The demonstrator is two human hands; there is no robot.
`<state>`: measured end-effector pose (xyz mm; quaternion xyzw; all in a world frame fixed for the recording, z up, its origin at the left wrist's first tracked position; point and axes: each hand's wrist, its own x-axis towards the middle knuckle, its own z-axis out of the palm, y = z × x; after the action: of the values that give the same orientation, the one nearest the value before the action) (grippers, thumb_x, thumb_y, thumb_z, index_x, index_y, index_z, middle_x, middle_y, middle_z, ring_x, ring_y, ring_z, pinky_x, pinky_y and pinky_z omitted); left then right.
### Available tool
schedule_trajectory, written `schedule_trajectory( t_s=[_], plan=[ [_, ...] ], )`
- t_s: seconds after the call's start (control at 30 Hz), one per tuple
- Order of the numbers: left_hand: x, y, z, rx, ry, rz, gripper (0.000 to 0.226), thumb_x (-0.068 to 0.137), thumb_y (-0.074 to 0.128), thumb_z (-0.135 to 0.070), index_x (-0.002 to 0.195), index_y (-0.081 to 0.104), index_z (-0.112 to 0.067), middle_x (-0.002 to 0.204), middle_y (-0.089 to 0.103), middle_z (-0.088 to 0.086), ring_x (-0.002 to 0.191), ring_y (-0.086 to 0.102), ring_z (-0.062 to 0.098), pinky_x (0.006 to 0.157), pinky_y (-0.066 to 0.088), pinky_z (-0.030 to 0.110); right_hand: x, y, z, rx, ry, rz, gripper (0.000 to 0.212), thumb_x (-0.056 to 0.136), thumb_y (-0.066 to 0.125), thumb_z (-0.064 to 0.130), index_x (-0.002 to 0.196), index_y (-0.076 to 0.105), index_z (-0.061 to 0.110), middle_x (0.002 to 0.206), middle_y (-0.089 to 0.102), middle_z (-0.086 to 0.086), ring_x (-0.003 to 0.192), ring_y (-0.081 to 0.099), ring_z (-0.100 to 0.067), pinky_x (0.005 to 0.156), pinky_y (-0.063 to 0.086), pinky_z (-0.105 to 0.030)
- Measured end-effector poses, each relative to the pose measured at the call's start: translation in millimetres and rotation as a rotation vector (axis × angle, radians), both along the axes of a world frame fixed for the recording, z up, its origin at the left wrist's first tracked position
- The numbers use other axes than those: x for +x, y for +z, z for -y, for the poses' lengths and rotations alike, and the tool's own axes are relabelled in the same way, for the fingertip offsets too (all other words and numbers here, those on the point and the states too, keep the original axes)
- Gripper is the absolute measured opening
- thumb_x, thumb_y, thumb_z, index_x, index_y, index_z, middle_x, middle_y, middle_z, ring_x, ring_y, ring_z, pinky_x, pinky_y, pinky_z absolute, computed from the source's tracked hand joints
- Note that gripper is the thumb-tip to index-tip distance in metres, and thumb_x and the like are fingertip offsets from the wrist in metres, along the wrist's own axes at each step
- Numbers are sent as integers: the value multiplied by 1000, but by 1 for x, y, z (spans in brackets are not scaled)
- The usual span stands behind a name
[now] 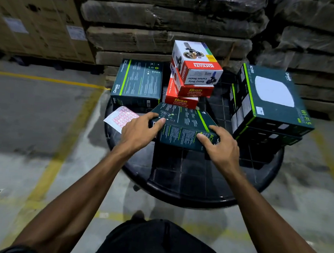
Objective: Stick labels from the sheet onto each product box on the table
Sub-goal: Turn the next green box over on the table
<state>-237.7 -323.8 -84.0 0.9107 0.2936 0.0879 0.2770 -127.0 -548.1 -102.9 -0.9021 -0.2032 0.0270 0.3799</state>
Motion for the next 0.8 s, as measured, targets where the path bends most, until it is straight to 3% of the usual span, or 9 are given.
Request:
schedule_trajectory(
  t_s=[0.13,0.23,0.33,0.47,0.53,0.67,0.8],
  plan=[
    [-24,-20,11,-92,-48,25,48,94,51,-55,133,55,-28,124,65,-2,107,61,20,79,42,28,-16,-30,12,-17,40,-16,59,80,69,56,125,61,18,134,55,-3,120,53,-21,93,44,-34],
    [-45,-53,21,-163,-88,-11,50,92,57,-50,135,52,-25,130,60,-1,108,58,15,87,44,30,-34,-59,24,-96,68,-69,61,77,75,51,126,61,17,146,42,-9,128,47,-27,101,43,-40],
    [-61,-90,29,-209,-107,-82,52,90,62,-44,137,49,-24,136,53,3,122,52,20,100,42,36,-50,-83,34,-196,108,-136,63,76,79,45,129,58,19,150,32,-8,128,48,-29,99,47,-44],
    [-75,-127,38,-248,-168,-214,53,92,62,-33,141,44,-20,145,39,9,133,42,27,108,37,39,-61,-105,41,-433,183,-257,68,82,66,59,140,45,28,159,12,-8,131,46,-34,98,48,-48],
    [-80,-136,41,-243,-195,-243,54,93,59,-33,142,41,-21,149,30,11,134,41,30,109,37,38,-65,-114,44,-480,218,-245,62,89,58,56,142,40,28,160,5,-9,134,42,-36,97,48,-49],
    [-83,-140,40,-196,-219,-232,52,94,56,-36,142,40,-22,150,27,10,131,43,31,106,40,37,-68,-116,40,-492,189,-200,49,98,48,46,141,42,24,159,7,-15,136,38,-37,100,46,-47],
    [-81,-138,37,-133,-225,-243,51,93,56,-38,139,43,-22,147,34,8,130,43,28,104,40,35,-64,-114,32,-582,198,-84,45,99,48,39,138,47,17,157,19,-21,141,29,-38,111,31,-43]
  ],
)
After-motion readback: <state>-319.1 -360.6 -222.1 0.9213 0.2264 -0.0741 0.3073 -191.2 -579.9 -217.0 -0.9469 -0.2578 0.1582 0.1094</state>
